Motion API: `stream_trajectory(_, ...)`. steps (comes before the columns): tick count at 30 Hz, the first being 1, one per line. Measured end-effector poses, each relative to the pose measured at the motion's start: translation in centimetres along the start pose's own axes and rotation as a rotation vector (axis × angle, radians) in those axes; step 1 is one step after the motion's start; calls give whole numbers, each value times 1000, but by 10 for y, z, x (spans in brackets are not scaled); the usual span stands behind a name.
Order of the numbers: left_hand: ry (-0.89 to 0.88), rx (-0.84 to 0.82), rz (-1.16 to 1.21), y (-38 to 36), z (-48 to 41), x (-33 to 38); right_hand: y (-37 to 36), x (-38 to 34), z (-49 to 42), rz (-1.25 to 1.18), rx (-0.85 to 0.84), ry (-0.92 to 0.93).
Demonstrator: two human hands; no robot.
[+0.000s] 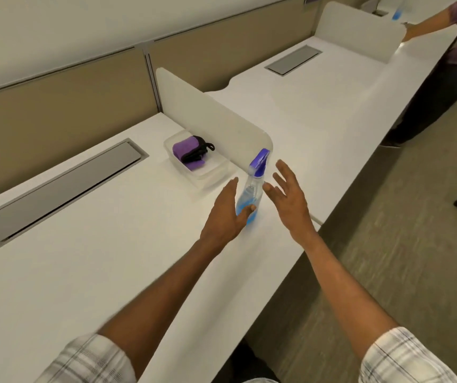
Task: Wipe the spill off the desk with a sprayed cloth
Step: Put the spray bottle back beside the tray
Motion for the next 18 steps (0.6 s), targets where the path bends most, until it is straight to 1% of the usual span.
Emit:
stream_trajectory(1,20,-16,-8,-6,-4,-3,-4,5,-7,16,-96,-33)
stream_trajectory(3,66,-45,13,-22,-10,-8,-11,22,-11,51,-268,-40)
stream_trajectory(5,105,-48,45,-35,-15,-12,-16,40,-14,31,-348,-20)
stream_trajectory(7,122,5,54,-40,-18,-15,-15,51,-21,-22,-310,-32)
stream_trajectory(9,131,93,56,-37,-21,-16,-16,56,-31,-62,-261,-42)
stream_trajectory(11,145,158,71,-33,-25,-16,-21,55,-39,-77,-270,-22)
stream_trajectory(15,165,217,78,-20,-29,-14,-31,48,-52,-108,-307,30)
stream_trajectory(18,122,284,97,0,-36,-8,-43,35,-66,-143,-312,77)
Point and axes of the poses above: each hand's wrist, its own z-axis away from the middle knuckle, its own y-axis out of the back of the hand, x = y × z, the point moved 5 cm from there along -z, towards the middle knuckle, and after that the axes turned 7 degrees about x, right-handed, at the moved point
